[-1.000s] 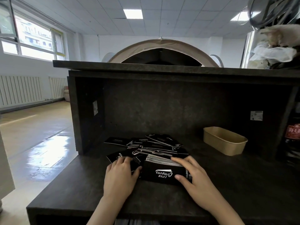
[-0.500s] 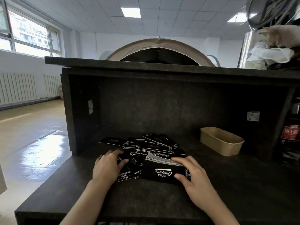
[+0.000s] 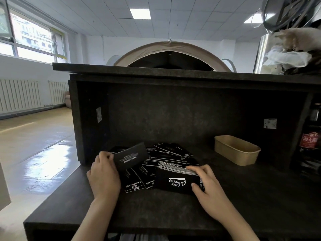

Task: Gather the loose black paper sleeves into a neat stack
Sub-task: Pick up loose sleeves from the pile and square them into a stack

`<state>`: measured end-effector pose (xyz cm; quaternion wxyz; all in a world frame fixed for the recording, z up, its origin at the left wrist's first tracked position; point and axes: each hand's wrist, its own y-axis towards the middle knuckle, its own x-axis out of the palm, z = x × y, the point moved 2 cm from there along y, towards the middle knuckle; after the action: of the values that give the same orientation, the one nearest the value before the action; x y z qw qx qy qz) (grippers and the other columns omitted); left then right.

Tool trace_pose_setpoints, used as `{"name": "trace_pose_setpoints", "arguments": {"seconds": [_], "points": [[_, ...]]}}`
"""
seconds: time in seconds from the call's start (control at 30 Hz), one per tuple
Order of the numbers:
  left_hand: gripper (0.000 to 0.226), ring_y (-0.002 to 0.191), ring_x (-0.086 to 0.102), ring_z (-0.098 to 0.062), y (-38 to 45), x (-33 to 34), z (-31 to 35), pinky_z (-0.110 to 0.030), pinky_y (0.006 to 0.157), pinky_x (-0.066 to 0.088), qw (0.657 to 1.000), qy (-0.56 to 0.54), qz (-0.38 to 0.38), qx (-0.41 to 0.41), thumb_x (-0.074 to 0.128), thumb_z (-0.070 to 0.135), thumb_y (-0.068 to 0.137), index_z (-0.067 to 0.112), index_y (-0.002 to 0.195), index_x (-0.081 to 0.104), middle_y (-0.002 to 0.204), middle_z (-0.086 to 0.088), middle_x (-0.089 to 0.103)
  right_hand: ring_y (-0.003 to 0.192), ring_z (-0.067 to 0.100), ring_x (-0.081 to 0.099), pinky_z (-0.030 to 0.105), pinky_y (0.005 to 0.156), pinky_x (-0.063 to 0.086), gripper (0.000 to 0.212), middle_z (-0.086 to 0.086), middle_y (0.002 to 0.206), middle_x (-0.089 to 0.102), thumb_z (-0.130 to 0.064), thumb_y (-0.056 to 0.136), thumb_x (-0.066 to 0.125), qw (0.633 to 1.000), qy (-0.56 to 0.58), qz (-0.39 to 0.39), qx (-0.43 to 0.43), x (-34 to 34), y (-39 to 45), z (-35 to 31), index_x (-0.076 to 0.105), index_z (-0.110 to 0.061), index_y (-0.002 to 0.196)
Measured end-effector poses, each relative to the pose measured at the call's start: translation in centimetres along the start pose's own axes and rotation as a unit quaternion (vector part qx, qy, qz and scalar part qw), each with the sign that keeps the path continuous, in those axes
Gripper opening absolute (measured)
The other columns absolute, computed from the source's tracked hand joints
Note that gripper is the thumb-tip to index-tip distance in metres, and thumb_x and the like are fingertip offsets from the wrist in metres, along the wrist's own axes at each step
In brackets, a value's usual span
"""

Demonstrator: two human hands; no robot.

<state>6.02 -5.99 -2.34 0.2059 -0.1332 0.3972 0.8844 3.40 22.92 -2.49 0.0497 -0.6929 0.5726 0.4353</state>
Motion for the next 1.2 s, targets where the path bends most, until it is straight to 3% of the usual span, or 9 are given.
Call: {"name": "trace_pose_setpoints", "arguments": {"seconds": [0.13, 0.23, 0.37, 0.47, 0.53, 0.6, 0.8, 1.03, 1.2], "points": [[0.013, 0.076, 0.056, -0.013, -0.3, -0.5, 1.6, -0.026, 0.068, 0.040, 0.976, -0.195, -0.046, 0.087, 0.047, 0.014, 0.099, 0.019, 0.087, 0.051, 0.082, 0.002, 0.058, 0.109, -0.012, 0.045, 0.004, 0.086, 0.038, 0.033, -0.022, 0.116, 0.040, -0.018, 0.101, 0.040, 0.999, 0.045, 0.006, 0.010, -0.1, 0.2, -0.2, 0.051, -0.031, 0.129], [0.014, 0.080, 0.056, -0.008, -1.0, -0.2, 3.0, -0.021, 0.071, 0.042, 0.955, -0.200, -0.113, 0.189, 0.048, 0.019, 0.099, 0.022, 0.086, 0.053, 0.083, 0.009, 0.056, 0.108, -0.012, 0.046, 0.011, 0.089, 0.039, 0.031, -0.022, 0.116, 0.043, -0.023, 0.103, 0.034, 0.998, 0.068, 0.004, 0.014, -0.2, 0.3, -0.3, 0.053, -0.032, 0.126], [0.014, 0.087, 0.053, -0.004, -2.7, 0.9, 4.8, -0.022, 0.076, 0.044, 0.935, -0.154, -0.198, 0.250, 0.046, 0.037, 0.095, 0.025, 0.089, 0.049, 0.092, 0.017, 0.047, 0.111, -0.018, 0.041, 0.006, 0.090, 0.037, 0.032, -0.022, 0.120, 0.039, -0.033, 0.104, 0.027, 0.999, 0.043, -0.026, -0.003, -0.1, 0.2, -0.6, 0.048, -0.036, 0.127], [0.028, 0.112, 0.048, 0.002, -4.2, 2.0, 5.9, -0.023, 0.095, 0.045, 0.898, -0.104, -0.289, 0.314, 0.049, 0.046, 0.091, 0.026, 0.108, 0.041, 0.126, 0.016, 0.038, 0.118, -0.010, 0.042, 0.019, 0.104, 0.040, 0.039, -0.024, 0.122, 0.035, -0.048, 0.097, 0.037, 0.998, 0.030, -0.052, -0.008, 0.2, 0.2, -0.7, 0.044, -0.036, 0.133], [0.058, 0.135, 0.024, 0.009, -4.9, 2.3, 6.1, -0.009, 0.110, 0.026, 0.875, -0.092, -0.339, 0.333, 0.053, 0.052, 0.090, 0.027, 0.134, 0.026, 0.152, 0.019, 0.010, 0.123, -0.005, 0.038, 0.024, 0.110, 0.036, 0.047, -0.024, 0.126, 0.028, -0.047, 0.093, 0.051, 0.997, -0.035, -0.064, -0.020, 0.5, 0.1, -0.7, 0.036, -0.040, 0.137], [0.075, 0.139, 0.007, 0.013, -5.3, 2.3, 6.1, -0.004, 0.112, 0.013, 0.863, -0.069, -0.365, 0.341, 0.050, 0.057, 0.090, 0.029, 0.148, 0.012, 0.156, 0.024, -0.009, 0.128, -0.003, 0.032, 0.026, 0.113, 0.033, 0.057, -0.024, 0.130, 0.022, -0.040, 0.091, 0.059, 0.995, -0.073, -0.055, -0.032, 0.6, 0.1, -0.9, 0.031, -0.041, 0.140], [0.055, 0.131, 0.034, 0.005, -5.0, 2.4, 6.1, -0.017, 0.109, 0.031, 0.869, -0.079, -0.324, 0.366, 0.048, 0.045, 0.096, 0.031, 0.146, 0.028, 0.142, 0.020, 0.029, 0.137, -0.003, 0.020, 0.020, 0.116, 0.021, 0.073, -0.022, 0.144, 0.014, -0.037, 0.093, 0.058, 0.991, -0.128, -0.026, -0.013, 0.7, 0.1, -1.1, 0.015, -0.033, 0.151], [0.044, 0.116, 0.047, 0.005, -4.3, 2.2, 5.1, -0.016, 0.100, 0.040, 0.878, -0.114, -0.327, 0.331, 0.060, 0.036, 0.092, 0.036, 0.133, 0.042, 0.124, 0.023, 0.039, 0.124, -0.008, 0.035, 0.016, 0.105, 0.032, 0.051, -0.030, 0.129, 0.028, -0.053, 0.095, 0.042, 0.998, -0.059, -0.021, -0.011, 0.6, 0.0, -1.0, 0.030, -0.039, 0.142], [0.045, 0.111, 0.051, 0.006, -2.8, 1.5, 2.8, -0.009, 0.094, 0.037, 0.909, -0.149, -0.308, 0.238, 0.070, 0.024, 0.086, 0.046, 0.118, 0.048, 0.117, 0.021, 0.052, 0.121, 0.004, 0.047, 0.023, 0.101, 0.041, 0.038, -0.012, 0.132, 0.038, -0.040, 0.098, 0.043, 0.994, -0.048, 0.049, 0.086, 0.1, 0.7, 0.7, 0.039, -0.030, 0.135]]}}
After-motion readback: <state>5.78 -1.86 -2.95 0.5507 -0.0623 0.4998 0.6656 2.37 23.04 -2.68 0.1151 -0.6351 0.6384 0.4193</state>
